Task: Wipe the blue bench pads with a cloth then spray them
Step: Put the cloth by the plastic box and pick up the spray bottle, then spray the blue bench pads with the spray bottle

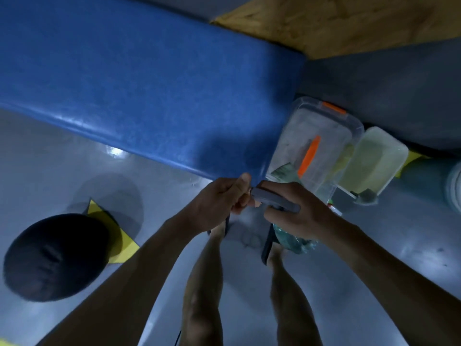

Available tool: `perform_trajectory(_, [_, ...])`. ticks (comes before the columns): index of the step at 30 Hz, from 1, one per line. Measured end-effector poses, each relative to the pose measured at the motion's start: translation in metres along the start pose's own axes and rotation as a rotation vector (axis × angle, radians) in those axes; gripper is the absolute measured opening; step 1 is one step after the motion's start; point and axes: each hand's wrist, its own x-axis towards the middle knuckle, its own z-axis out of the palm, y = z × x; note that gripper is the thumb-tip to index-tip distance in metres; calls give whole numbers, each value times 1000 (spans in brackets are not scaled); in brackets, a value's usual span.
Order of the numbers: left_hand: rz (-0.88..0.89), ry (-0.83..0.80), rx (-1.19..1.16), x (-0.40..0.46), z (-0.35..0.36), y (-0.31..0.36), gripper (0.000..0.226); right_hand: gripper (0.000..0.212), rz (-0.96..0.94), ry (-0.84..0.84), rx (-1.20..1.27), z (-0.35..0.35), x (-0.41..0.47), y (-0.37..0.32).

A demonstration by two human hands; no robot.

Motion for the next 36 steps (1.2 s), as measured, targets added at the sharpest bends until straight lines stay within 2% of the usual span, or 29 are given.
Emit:
perform_trajectory(3, [-36, 135, -79, -2, 23, -1, 63, 10, -18, 32, 10, -6, -24, 15])
perform_trajectory(6, [-66, 336, -131, -7, 37, -7, 59, 10, -27, 90, -12, -14, -46, 32])
perform_trajectory(11, [-157, 582, -173, -25, 39, -22, 51, 39, -57, 168, -116, -23, -70, 52])
perform_trajectory(13, [-171, 632, -200, -33, 37, -26, 52, 28, -68, 189, -145, -22, -75, 57])
perform_trajectory(15, [-182, 654, -191, -40, 37, -29, 53, 19, -77, 226, -173, -17, -75, 64])
perform_trajectory(19, [-198, 661, -184, -54, 42, -39, 58, 25, -43, 298, -227, -4, -70, 74])
perform_trajectory(24, [-206, 660, -206, -63, 44, -44, 59, 26, -10, 297, -266, 0, -62, 71])
perform_trajectory(27, [-200, 657, -210, -66, 44, -41, 59, 18, -28, 334, -365, -5, -55, 68])
perform_trajectory(30, [-177, 645, -224, -68, 43, -38, 59, 6, -45, 397, -360, -18, -40, 66])
perform_trajectory(36, [-149, 646, -241, -68, 34, -32, 58, 9, 115, 480, -361, -43, -10, 50])
